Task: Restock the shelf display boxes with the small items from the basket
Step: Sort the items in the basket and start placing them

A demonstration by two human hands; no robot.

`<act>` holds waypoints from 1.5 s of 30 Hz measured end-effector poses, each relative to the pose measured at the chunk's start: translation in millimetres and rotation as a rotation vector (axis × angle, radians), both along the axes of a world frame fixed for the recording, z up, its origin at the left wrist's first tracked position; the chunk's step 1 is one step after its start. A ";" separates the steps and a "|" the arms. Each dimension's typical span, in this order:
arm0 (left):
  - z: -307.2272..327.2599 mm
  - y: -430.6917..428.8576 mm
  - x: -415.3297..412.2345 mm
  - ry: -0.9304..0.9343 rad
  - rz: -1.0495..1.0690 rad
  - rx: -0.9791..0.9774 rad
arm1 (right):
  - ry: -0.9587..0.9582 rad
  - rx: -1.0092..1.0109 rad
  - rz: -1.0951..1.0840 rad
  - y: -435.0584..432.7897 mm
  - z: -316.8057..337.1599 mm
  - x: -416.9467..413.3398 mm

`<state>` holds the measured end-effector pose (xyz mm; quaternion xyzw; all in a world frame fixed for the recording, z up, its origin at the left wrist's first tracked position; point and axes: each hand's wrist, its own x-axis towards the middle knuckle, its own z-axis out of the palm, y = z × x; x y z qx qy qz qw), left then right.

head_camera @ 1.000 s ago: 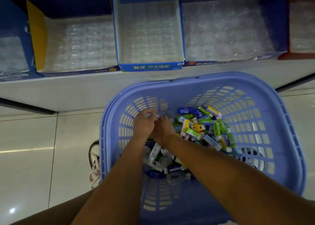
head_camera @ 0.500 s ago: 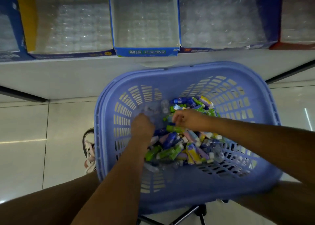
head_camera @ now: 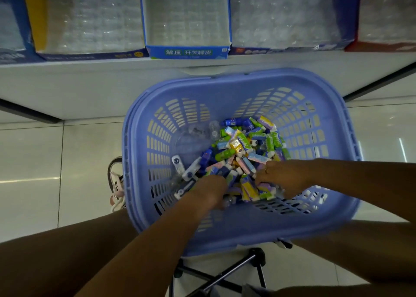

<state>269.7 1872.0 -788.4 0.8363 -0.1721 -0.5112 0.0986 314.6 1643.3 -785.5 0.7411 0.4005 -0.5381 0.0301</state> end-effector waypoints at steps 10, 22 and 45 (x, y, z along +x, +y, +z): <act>-8.0 19.6 -3.0 0.032 0.029 -0.037 | -0.173 -0.126 0.197 8.9 -17.0 -14.4; -18.3 29.3 24.2 0.192 0.306 -0.198 | -0.260 -0.160 0.411 9.0 -2.7 4.0; -17.9 53.0 60.5 0.035 0.496 0.358 | 0.473 -0.002 -0.892 47.6 26.8 60.9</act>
